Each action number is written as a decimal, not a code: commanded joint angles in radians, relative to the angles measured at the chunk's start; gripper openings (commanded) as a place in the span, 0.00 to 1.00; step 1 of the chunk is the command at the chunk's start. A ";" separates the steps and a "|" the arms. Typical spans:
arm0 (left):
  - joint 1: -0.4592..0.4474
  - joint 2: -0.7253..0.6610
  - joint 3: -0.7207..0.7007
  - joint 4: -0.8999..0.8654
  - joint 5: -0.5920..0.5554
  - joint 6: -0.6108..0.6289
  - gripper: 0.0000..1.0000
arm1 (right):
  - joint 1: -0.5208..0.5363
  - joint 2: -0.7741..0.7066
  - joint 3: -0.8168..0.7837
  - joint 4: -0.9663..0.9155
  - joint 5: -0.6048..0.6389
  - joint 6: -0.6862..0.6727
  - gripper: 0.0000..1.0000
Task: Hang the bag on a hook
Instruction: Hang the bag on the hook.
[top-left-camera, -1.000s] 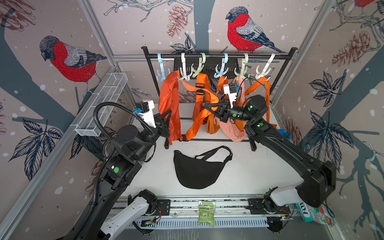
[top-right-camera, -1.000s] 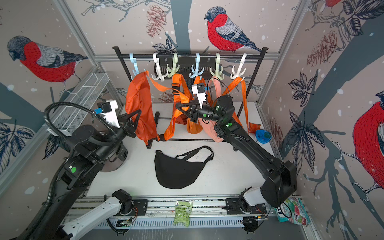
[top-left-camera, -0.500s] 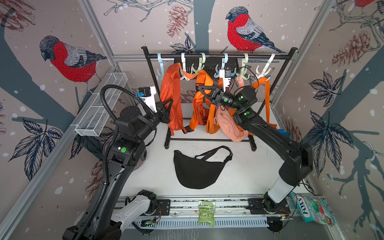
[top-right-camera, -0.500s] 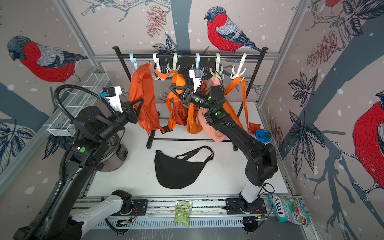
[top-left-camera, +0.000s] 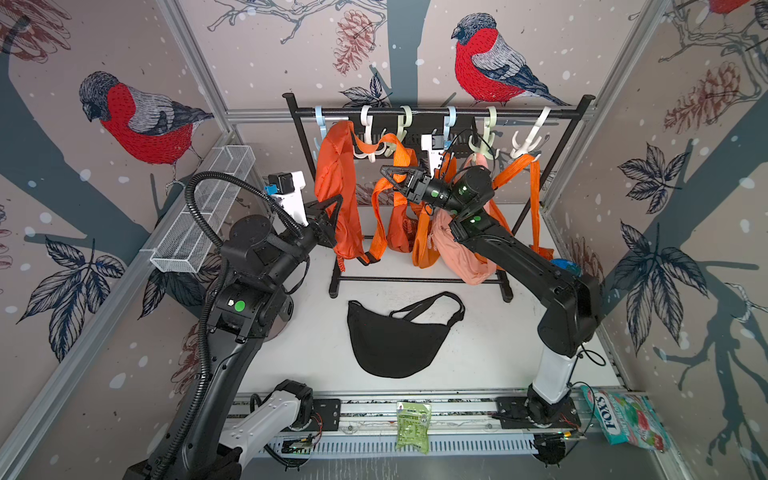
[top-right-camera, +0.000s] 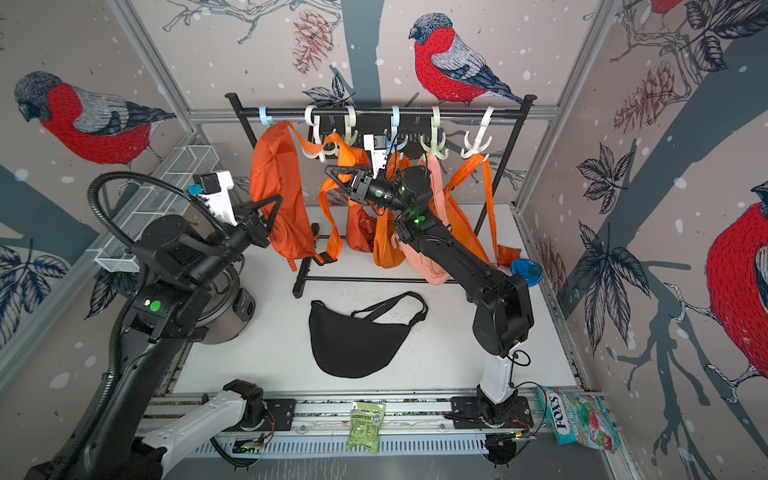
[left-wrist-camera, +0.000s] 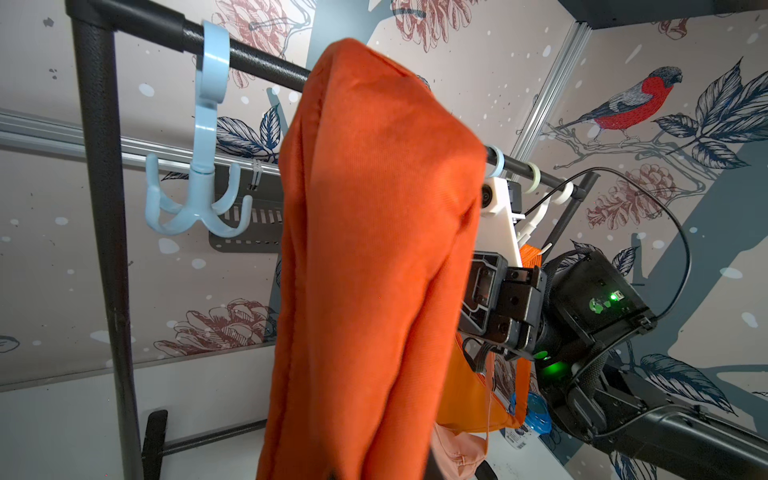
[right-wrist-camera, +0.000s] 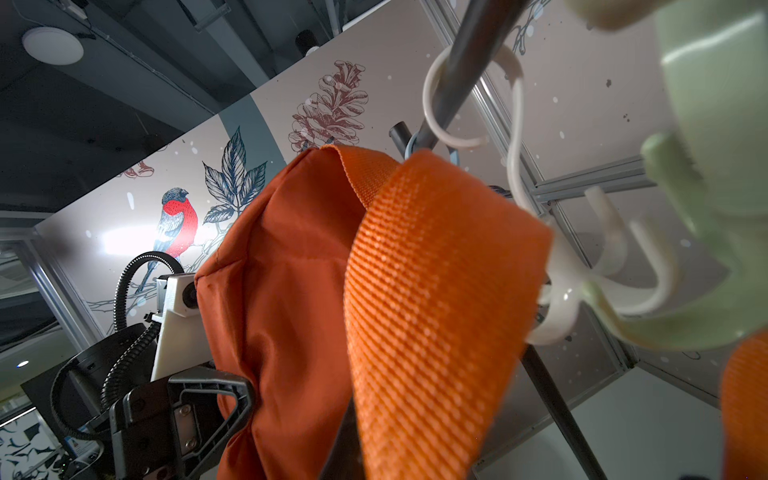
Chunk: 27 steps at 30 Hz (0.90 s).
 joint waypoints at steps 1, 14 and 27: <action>0.002 0.012 0.021 0.026 -0.019 0.014 0.00 | 0.011 0.008 0.025 -0.023 0.006 -0.047 0.04; 0.002 0.002 -0.042 0.019 -0.011 -0.010 0.00 | 0.010 0.043 0.018 -0.121 0.007 -0.068 0.04; 0.001 -0.064 -0.189 0.066 0.033 -0.062 0.00 | 0.005 -0.023 -0.082 -0.183 0.025 -0.134 0.46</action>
